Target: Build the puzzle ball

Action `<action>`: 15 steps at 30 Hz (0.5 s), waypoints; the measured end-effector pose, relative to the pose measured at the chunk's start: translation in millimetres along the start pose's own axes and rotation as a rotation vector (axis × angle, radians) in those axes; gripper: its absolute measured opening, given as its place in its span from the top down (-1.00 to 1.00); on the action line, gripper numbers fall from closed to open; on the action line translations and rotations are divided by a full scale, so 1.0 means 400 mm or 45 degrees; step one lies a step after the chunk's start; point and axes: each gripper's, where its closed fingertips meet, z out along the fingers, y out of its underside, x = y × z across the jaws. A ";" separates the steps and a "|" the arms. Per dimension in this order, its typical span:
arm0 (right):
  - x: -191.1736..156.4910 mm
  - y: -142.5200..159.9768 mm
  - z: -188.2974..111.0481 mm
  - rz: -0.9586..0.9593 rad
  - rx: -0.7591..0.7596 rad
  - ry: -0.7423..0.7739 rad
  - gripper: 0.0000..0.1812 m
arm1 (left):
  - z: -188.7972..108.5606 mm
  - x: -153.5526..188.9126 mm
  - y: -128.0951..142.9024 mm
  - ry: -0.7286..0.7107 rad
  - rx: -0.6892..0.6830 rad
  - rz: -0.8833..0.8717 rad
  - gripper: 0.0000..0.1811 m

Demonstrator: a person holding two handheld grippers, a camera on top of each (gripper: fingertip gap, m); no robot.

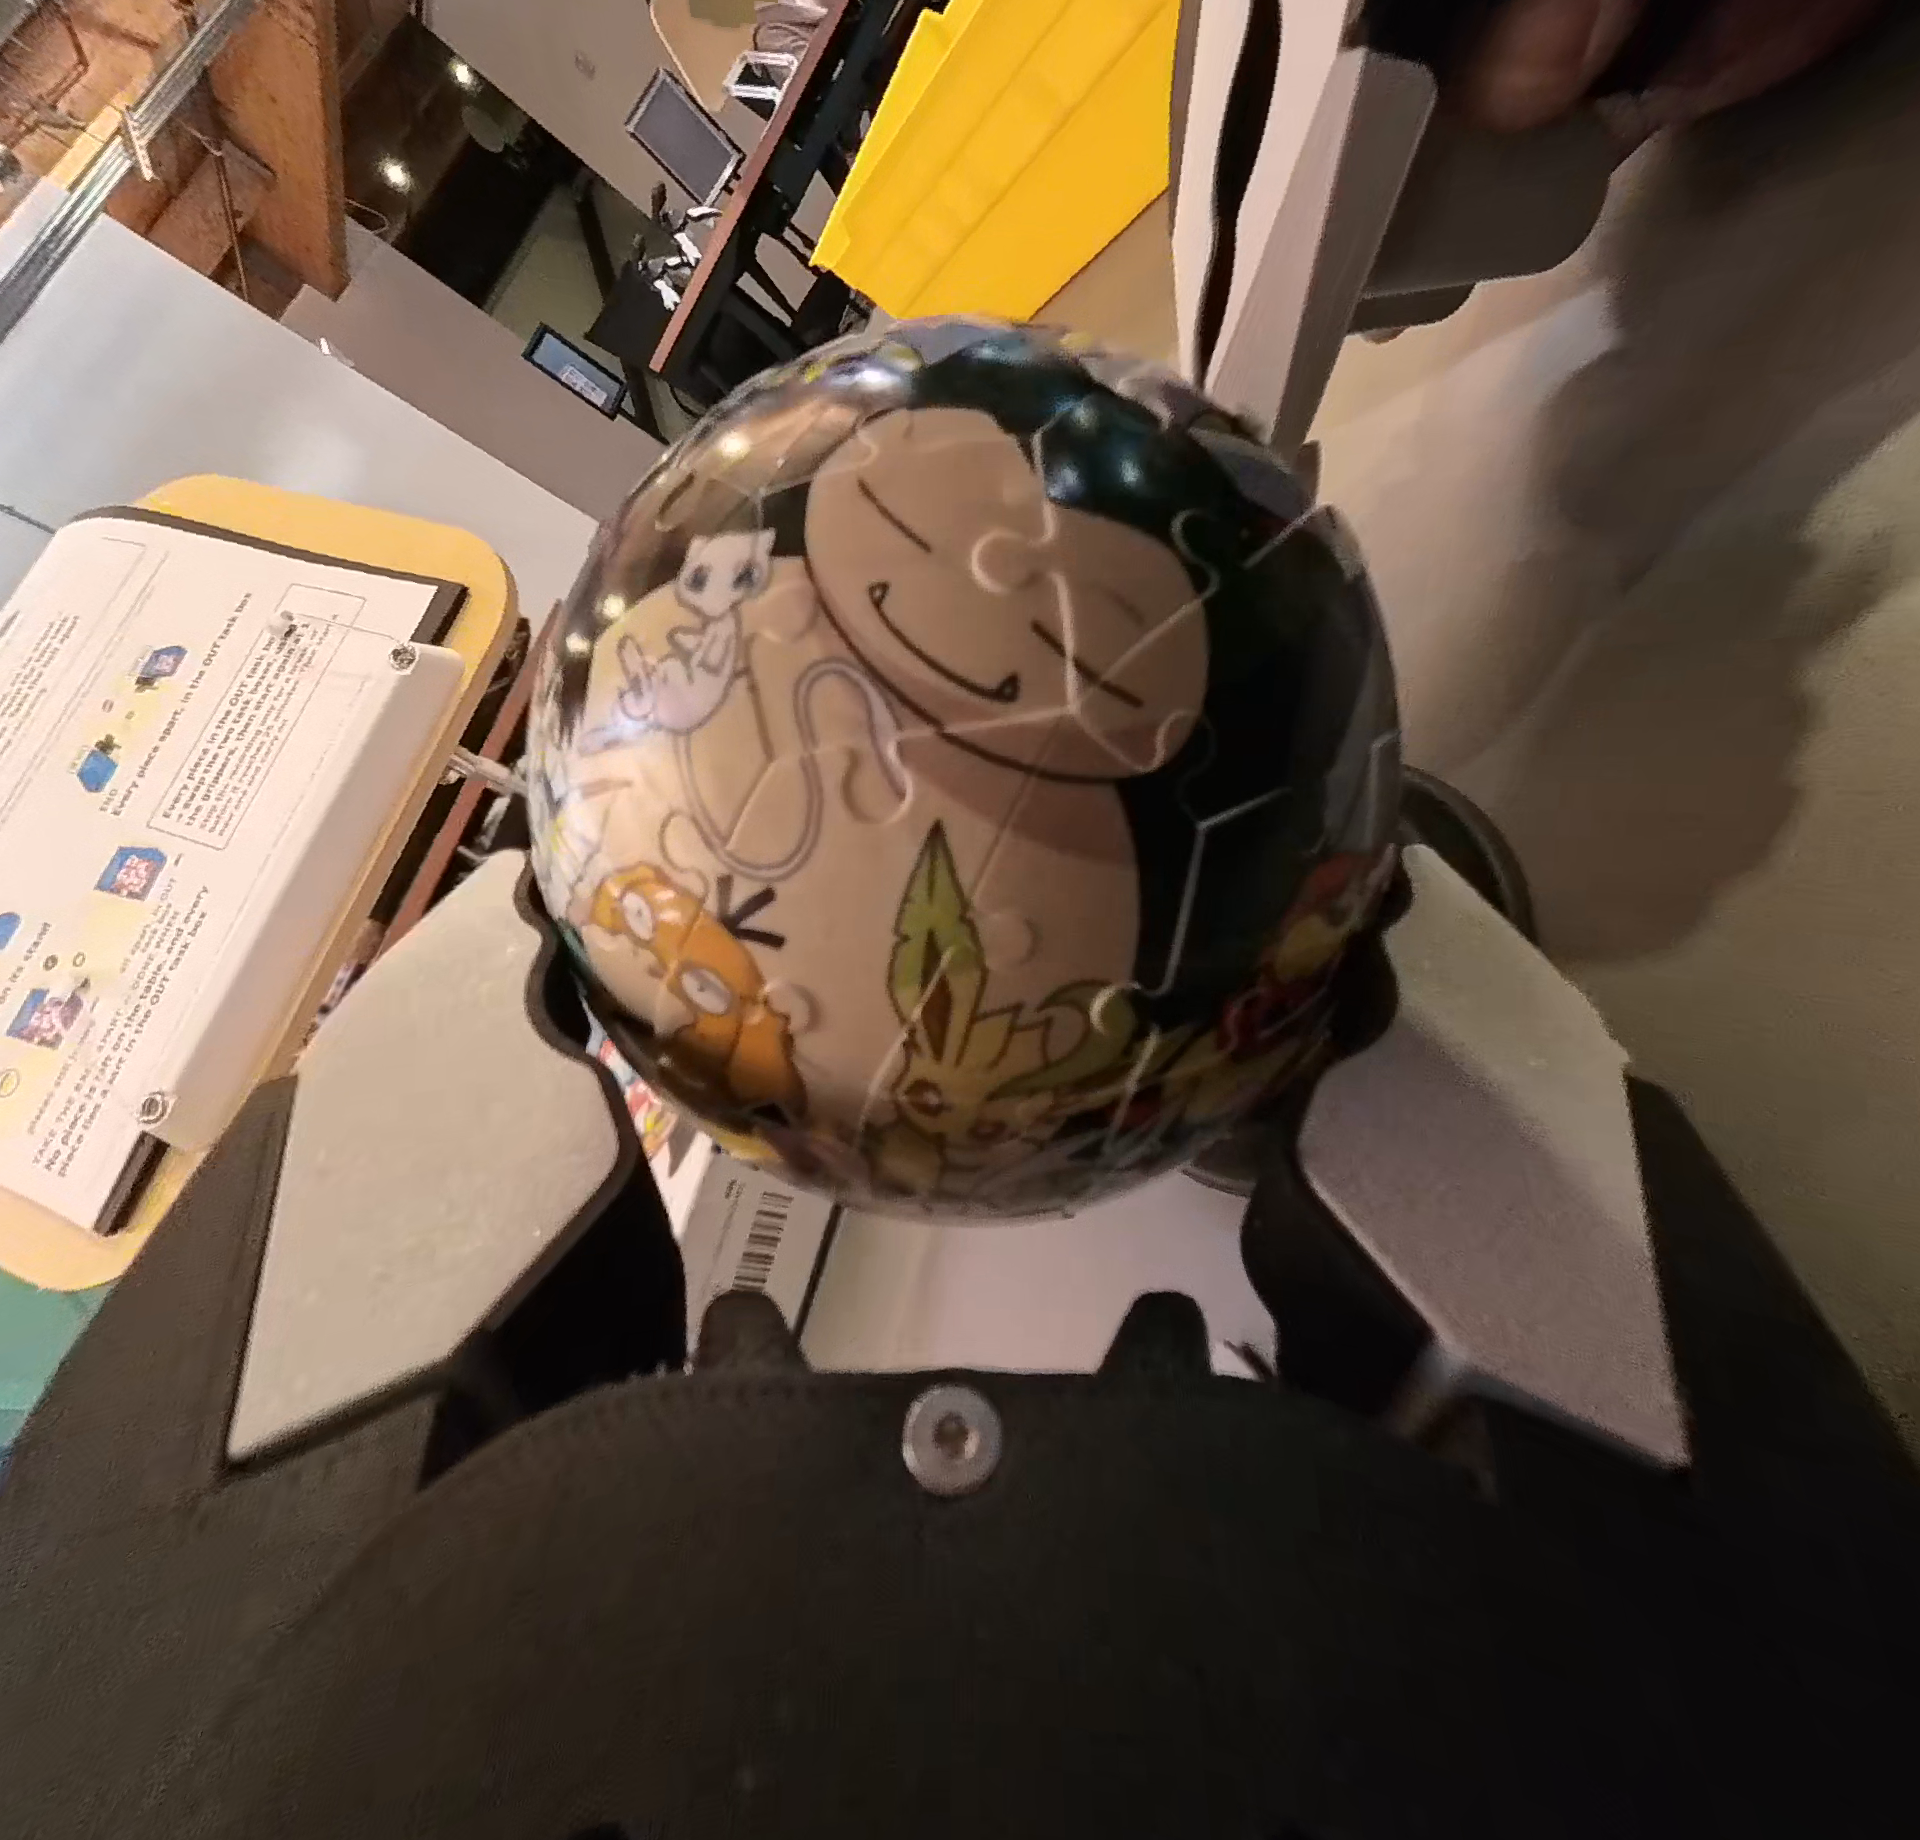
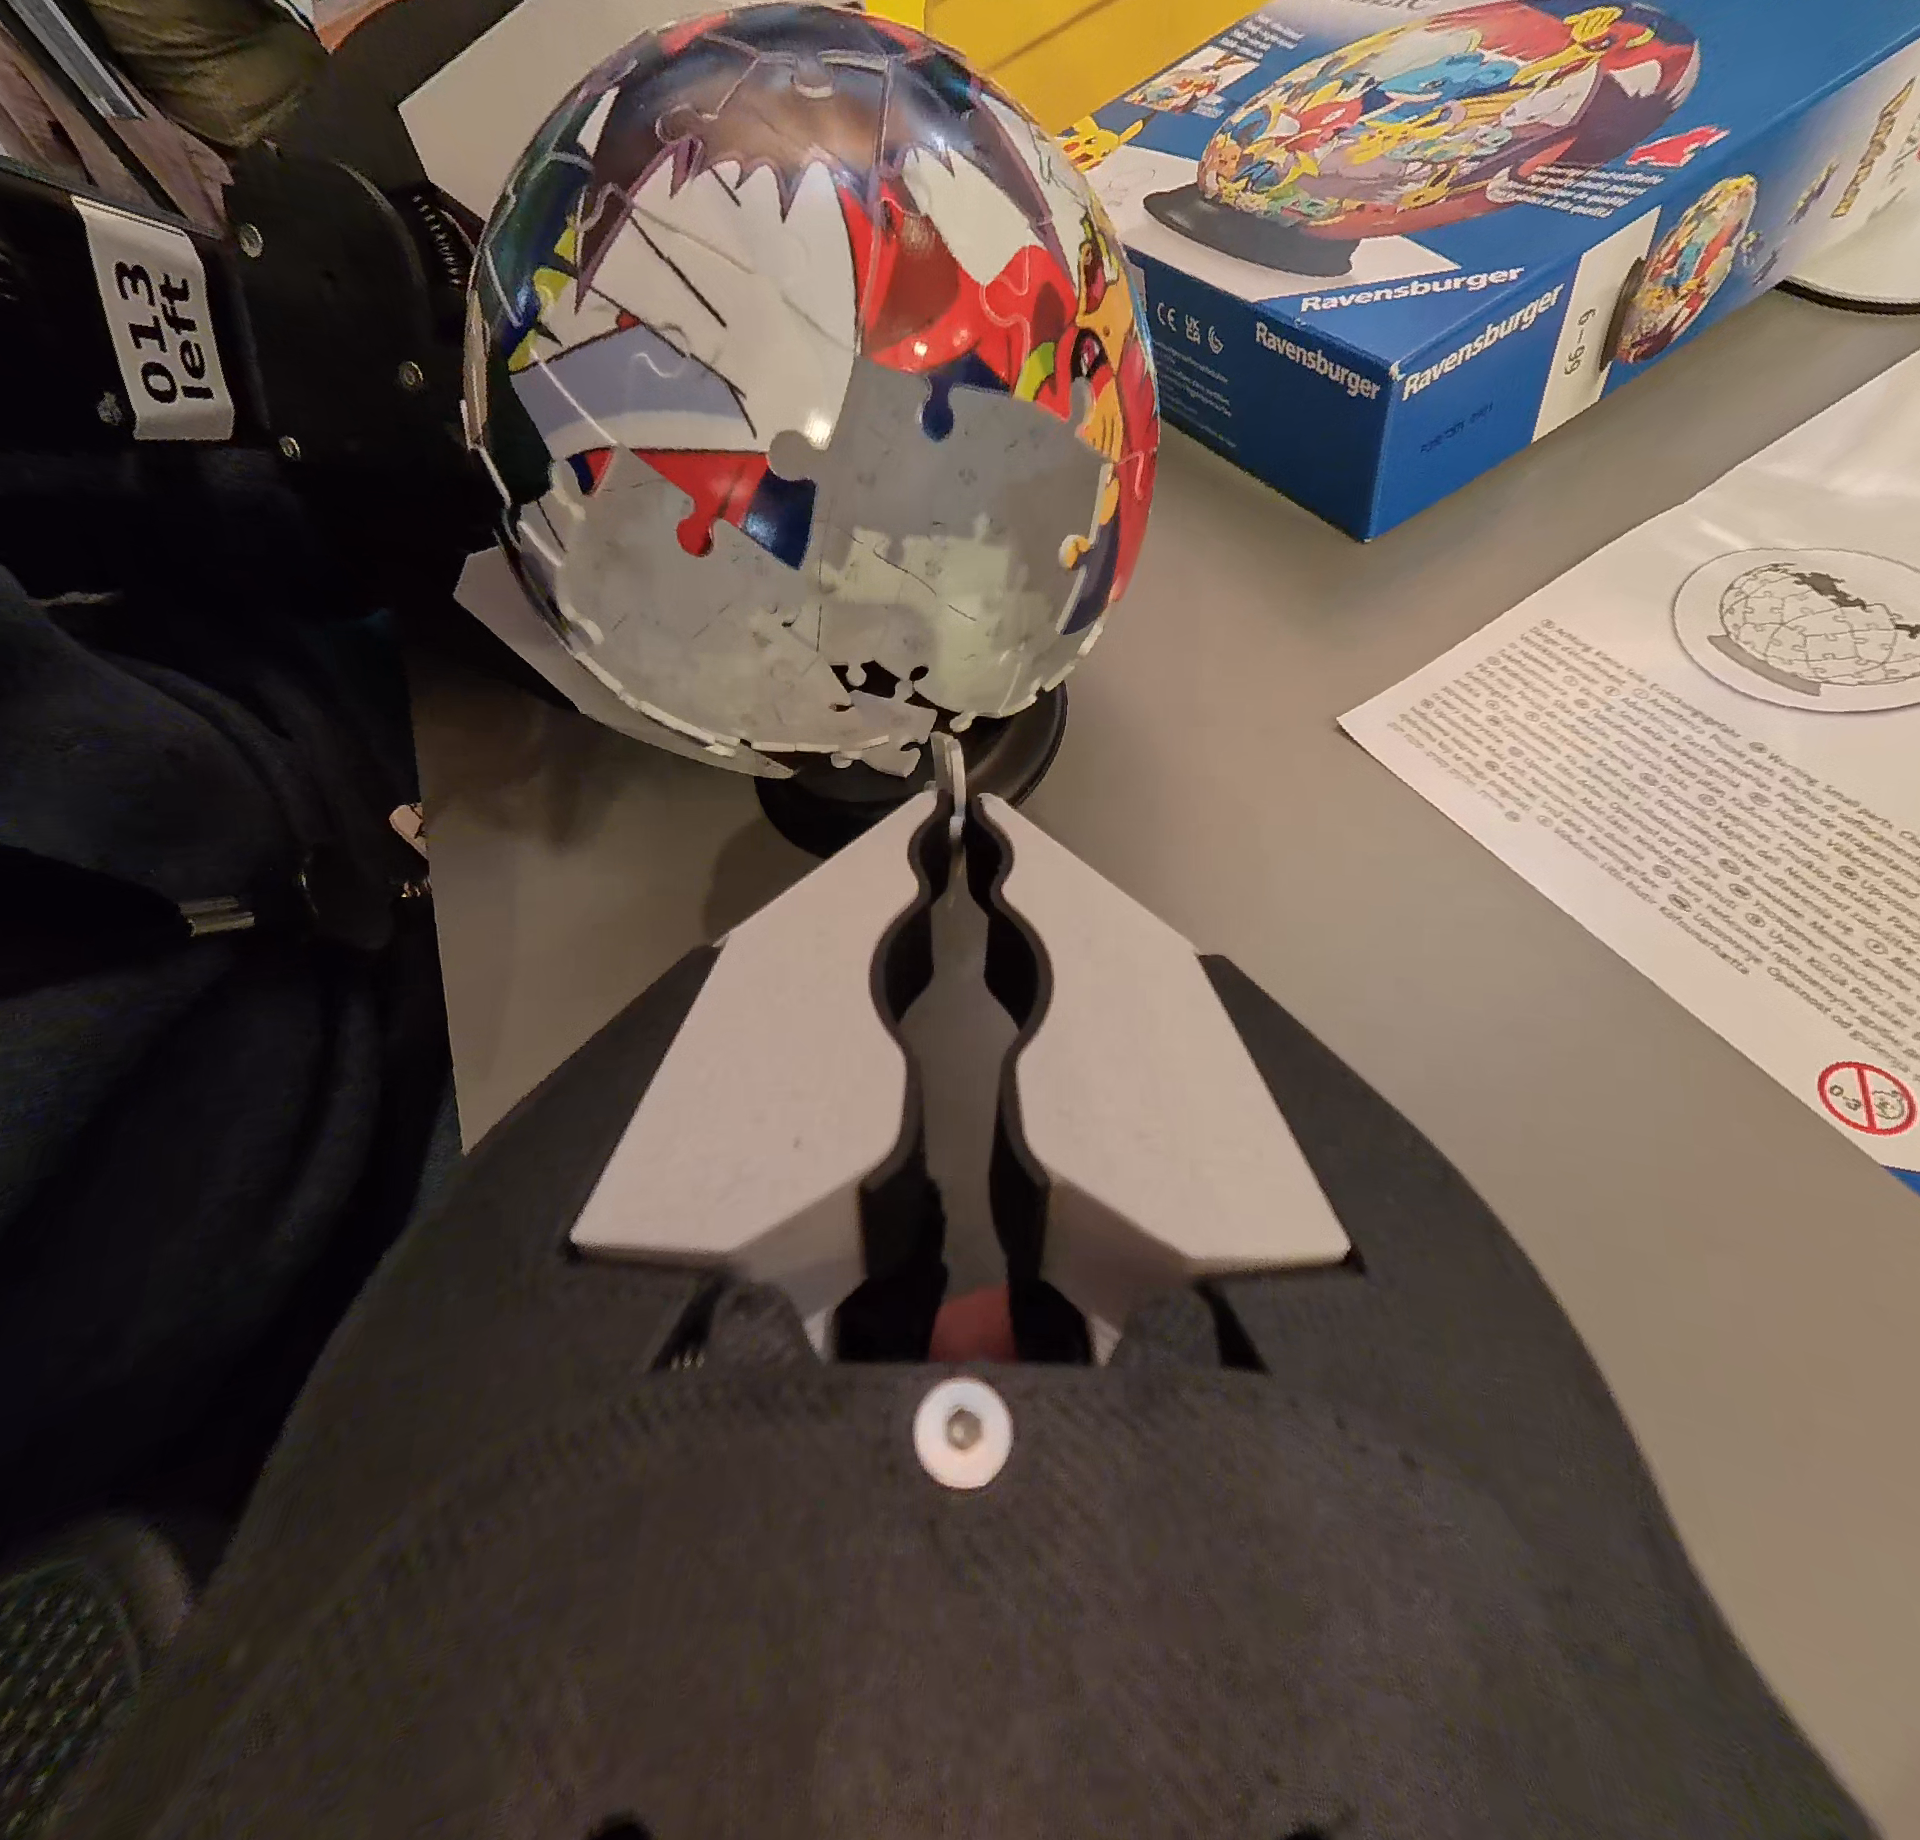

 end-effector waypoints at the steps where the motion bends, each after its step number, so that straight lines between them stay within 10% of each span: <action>1: 0.000 0.000 0.000 0.002 0.001 -0.002 1.00 | 0.000 -0.001 0.001 -0.005 -0.003 0.004 -0.56; 15: -0.001 0.003 0.003 0.009 -0.014 -0.014 1.00 | 0.000 -0.002 0.005 -0.005 0.010 0.015 -0.56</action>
